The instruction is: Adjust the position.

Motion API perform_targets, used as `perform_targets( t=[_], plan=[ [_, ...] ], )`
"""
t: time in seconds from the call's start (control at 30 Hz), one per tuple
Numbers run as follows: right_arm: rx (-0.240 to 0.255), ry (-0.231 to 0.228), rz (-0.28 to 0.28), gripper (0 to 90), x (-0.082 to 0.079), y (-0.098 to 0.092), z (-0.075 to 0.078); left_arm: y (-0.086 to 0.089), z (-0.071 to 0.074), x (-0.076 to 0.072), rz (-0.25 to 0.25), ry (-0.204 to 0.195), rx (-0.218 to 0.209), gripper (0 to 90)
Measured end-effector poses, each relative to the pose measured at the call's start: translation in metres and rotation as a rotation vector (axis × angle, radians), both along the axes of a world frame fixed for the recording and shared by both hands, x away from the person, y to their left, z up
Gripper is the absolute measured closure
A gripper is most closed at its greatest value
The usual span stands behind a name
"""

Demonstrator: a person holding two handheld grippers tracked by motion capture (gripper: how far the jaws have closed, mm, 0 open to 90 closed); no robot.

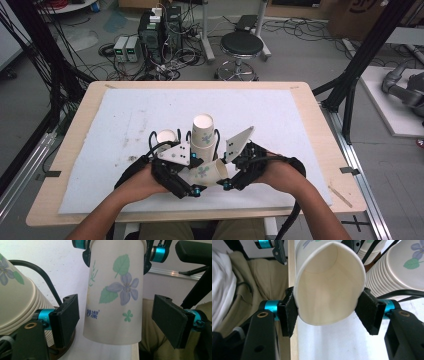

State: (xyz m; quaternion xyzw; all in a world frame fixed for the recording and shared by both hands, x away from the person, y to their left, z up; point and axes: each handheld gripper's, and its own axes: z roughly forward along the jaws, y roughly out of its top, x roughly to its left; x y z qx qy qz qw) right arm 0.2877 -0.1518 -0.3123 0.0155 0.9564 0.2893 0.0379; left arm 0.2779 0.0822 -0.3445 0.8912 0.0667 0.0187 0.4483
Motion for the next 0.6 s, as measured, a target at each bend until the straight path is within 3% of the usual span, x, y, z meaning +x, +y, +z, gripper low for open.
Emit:
perform_targets(
  t=[0.27,0.6],
  plan=[
    [-0.099,-0.016,0.011,39.4,-0.002,0.012,0.004,-0.008,-0.002,0.001,-0.011,-0.001,0.049,26.5],
    [-0.154,-0.018,0.021,39.6,-0.003,0.018,0.007,-0.014,-0.005,0.004,-0.022,0.018,0.076,33.8]
  ],
)
